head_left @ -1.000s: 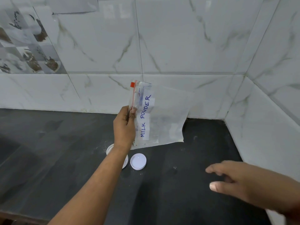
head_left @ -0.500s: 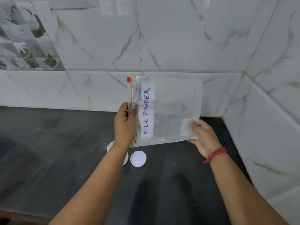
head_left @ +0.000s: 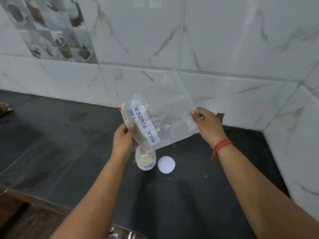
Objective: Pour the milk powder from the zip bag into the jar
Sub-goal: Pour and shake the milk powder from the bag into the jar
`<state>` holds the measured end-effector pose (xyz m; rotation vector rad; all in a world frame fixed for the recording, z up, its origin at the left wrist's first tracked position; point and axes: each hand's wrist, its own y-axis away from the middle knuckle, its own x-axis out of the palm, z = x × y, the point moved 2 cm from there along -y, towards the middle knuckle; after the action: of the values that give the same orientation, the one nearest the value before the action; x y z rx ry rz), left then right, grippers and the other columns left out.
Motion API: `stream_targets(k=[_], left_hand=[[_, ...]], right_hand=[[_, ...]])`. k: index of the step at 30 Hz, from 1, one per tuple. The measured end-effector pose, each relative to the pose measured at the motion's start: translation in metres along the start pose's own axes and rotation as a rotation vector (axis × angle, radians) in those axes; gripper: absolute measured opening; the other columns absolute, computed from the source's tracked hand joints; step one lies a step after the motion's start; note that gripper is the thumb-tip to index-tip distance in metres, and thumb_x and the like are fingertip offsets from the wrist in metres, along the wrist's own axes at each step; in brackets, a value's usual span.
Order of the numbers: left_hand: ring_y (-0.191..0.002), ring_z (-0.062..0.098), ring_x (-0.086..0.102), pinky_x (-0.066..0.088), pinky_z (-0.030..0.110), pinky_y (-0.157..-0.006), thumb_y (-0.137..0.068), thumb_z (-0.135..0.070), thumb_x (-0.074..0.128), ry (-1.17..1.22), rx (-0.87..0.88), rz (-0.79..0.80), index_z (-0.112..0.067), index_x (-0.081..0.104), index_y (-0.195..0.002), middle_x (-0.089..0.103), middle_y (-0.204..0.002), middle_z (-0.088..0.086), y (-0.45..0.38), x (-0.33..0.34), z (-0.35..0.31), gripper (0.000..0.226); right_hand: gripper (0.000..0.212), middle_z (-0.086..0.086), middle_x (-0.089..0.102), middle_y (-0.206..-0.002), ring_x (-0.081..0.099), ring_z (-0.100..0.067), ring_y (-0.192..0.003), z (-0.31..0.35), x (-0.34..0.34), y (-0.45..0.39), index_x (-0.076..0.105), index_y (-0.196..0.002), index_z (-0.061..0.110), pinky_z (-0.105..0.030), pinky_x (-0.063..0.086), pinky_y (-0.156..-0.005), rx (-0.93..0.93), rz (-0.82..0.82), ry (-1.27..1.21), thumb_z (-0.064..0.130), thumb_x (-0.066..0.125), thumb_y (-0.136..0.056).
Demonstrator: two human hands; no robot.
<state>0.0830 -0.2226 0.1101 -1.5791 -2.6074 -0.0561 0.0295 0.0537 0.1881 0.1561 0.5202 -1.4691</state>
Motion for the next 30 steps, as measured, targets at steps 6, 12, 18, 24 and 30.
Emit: stream_targets(k=[6,12,18,24,30], left_hand=[[-0.099,0.025,0.073,0.062,0.04,-0.082,-0.106,-0.017,0.052,0.258,-0.141,0.043,-0.009,0.067,-0.116,0.077,-0.11,0.01,-0.005,-0.032,0.031,0.02],[-0.103,0.023,0.071,0.059,0.04,-0.094,-0.104,-0.006,0.053,0.438,-0.241,0.003,-0.007,0.063,-0.119,0.075,-0.111,0.008,-0.006,-0.035,0.053,0.018],[-0.101,0.019,0.074,0.06,0.035,-0.092,-0.102,-0.003,0.055,0.538,-0.27,0.012,-0.011,0.063,-0.12,0.076,-0.112,0.007,-0.011,-0.035,0.062,0.021],[-0.107,0.02,0.072,0.061,0.033,-0.09,-0.103,-0.004,0.052,0.579,-0.274,0.023,-0.009,0.06,-0.128,0.072,-0.121,0.009,-0.02,-0.035,0.067,0.026],[-0.103,0.018,0.074,0.062,0.029,-0.081,-0.103,-0.003,0.053,0.614,-0.271,0.018,-0.013,0.064,-0.122,0.075,-0.116,0.006,-0.024,-0.035,0.07,0.024]], right_hand=[[0.024,0.003,0.063,-0.1,0.065,-0.015,-0.086,0.033,0.035,-0.014,0.071,-0.102,0.029,-0.034,0.06,-0.048,-0.076,0.097,0.101,0.038,0.049,-0.102],[0.022,-0.001,0.065,-0.11,0.068,-0.018,-0.092,0.043,0.059,-0.022,0.07,-0.118,0.021,-0.017,0.058,-0.06,-0.11,0.125,0.064,0.025,0.054,-0.102],[0.035,0.0,0.061,-0.114,0.068,0.002,-0.081,0.045,0.053,-0.03,0.06,-0.127,0.021,-0.002,0.047,-0.065,-0.086,0.097,0.108,0.003,0.053,-0.097],[0.023,-0.006,0.065,-0.091,0.071,-0.009,-0.062,0.049,0.041,-0.033,0.066,-0.089,0.023,-0.006,0.046,-0.054,-0.104,-0.041,0.118,0.002,0.059,-0.093],[0.024,0.0,0.066,-0.09,0.072,-0.015,-0.078,0.051,0.053,-0.021,0.067,-0.089,0.022,-0.008,0.05,-0.063,-0.227,-0.058,0.102,0.0,0.058,-0.093]])
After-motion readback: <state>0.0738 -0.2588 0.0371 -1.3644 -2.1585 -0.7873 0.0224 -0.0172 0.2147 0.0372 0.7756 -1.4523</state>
